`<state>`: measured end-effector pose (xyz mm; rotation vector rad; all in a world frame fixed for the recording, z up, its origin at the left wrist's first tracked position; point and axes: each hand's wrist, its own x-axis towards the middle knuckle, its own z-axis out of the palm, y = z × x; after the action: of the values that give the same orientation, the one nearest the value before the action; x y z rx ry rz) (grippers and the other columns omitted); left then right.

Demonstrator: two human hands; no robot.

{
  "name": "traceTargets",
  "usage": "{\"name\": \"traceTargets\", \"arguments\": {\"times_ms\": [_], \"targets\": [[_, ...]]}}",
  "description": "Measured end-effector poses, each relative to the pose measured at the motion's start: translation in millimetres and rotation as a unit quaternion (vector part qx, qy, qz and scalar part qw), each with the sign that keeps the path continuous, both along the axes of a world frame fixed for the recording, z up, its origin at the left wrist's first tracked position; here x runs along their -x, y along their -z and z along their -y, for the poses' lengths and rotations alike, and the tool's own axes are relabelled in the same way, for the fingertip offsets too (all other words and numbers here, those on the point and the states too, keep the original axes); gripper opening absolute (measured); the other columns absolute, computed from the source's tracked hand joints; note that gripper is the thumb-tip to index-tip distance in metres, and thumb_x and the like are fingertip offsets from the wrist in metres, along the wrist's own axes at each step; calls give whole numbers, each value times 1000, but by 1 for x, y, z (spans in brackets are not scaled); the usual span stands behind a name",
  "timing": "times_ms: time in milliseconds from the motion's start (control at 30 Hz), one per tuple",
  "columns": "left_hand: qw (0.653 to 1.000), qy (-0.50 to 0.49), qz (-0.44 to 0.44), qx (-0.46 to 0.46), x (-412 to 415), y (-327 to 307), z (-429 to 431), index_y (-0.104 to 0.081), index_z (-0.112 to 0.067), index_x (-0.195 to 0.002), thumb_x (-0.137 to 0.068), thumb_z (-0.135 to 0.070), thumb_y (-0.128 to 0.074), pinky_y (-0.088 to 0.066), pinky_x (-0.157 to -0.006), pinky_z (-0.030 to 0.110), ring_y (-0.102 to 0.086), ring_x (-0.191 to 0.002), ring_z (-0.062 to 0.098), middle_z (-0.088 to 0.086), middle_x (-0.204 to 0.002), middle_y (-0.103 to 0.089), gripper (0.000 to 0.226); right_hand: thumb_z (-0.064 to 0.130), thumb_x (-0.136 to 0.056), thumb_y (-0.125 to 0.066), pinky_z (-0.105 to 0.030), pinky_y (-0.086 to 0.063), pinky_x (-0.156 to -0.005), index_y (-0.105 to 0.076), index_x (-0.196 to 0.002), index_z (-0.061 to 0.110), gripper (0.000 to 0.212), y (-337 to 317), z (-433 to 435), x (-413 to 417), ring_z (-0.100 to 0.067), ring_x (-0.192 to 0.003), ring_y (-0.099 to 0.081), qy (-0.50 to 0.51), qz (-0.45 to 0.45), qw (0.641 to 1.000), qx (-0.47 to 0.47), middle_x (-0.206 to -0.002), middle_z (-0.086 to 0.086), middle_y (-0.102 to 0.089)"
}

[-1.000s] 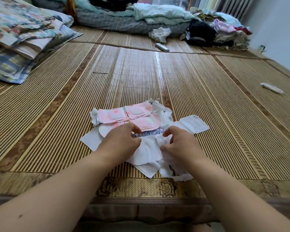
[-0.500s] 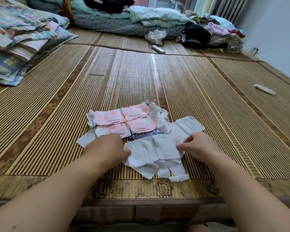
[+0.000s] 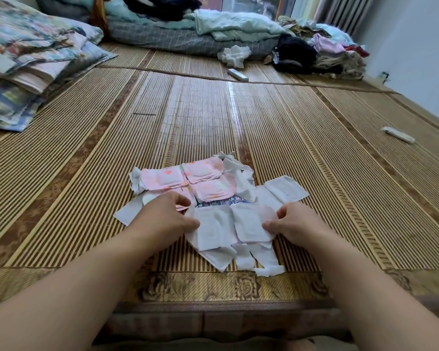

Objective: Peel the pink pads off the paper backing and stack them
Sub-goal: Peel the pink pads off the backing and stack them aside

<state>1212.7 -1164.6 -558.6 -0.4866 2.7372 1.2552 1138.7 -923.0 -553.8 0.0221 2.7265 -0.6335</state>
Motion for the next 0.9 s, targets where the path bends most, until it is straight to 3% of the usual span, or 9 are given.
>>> {"name": "traceTargets", "arguments": {"times_ms": [100,200,267,333,433,567,700,767,900], "targets": [[1000,-2,-1,-15,0,1,2,-62,-24,-85,-71,-28,-78,-43,-59,20,-59,-70,4,-6,-81,-67,22,36,-77,-73,-28,-40,-53,-61,-71,17,22,-3,1,-2,-14,-66,-59,-1,-4,1000,16,-72,0,-65],[995,-14,-14,-95,-1,-1,2,-66,-15,-63,-75,-22,-76,-50,-53,27,-60,-53,9,-6,-58,-67,17,33,-80,-70,-28,-38,-52,-62,-68,16,22,-11,1,-7,-12,-59,-55,4,-60,996,63,-67,0,-64],[984,-27,-10,-179,-3,-6,0,-66,-14,-66,-82,-19,-71,-43,-41,21,-58,-46,7,-4,-55,-66,17,32,-82,-68,-30,-43,-53,-64,-66,14,24,-20,3,-12,-13,-54,-55,4,-94,985,144,-61,0,-63],[966,-32,-4,-258,-5,-13,-3,-67,-14,-71,-86,-18,-66,-42,-39,18,-61,-48,7,-2,-59,-68,15,30,-82,-69,-37,-50,-58,-67,-67,12,24,-30,11,-19,-14,-55,-60,2,-105,965,240,-60,-2,-66],[946,-33,-9,-323,-7,-20,-11,-67,-8,-79,-87,-15,-65,-43,-40,17,-58,-46,8,-1,-59,-66,11,26,-83,-68,-30,-54,-59,-69,-69,14,18,-40,29,-33,-14,-61,-66,-24,-95,941,325,-65,1,-70],[938,-28,-13,-345,-6,-22,-20,-64,-9,-79,-86,-13,-65,-44,-46,22,-54,-45,10,1,-58,-62,8,25,-84,-66,-23,-54,-57,-70,-71,16,17,-40,55,-45,-7,-60,-66,-73,-95,940,321,-67,1,-72],[937,-36,-9,-346,-4,-20,-23,-60,-12,-74,-85,-13,-65,-44,-41,19,-50,-37,6,-8,-42,-55,12,25,-84,-67,-39,-56,-65,-71,-72,14,17,-37,68,-49,-18,-67,-68,-97,-89,945,300,-69,-5,-72],[935,-42,-3,-351,-4,-20,-23,-60,-13,-74,-85,-10,-62,-45,-42,20,-49,-37,6,-8,-42,-53,12,27,-84,-67,-40,-56,-67,-71,-71,15,19,-35,70,-50,-16,-65,-67,-104,-94,947,289,-67,-3,-72],[925,-55,6,-375,-5,-24,-22,-60,-12,-75,-86,-6,-56,-46,-43,21,-54,-43,11,2,-56,-57,13,41,-76,-69,-25,-51,-60,-73,-77,23,18,-34,71,-55,-2,-62,-60,-156,-151,951,220,-67,8,-67]]}}
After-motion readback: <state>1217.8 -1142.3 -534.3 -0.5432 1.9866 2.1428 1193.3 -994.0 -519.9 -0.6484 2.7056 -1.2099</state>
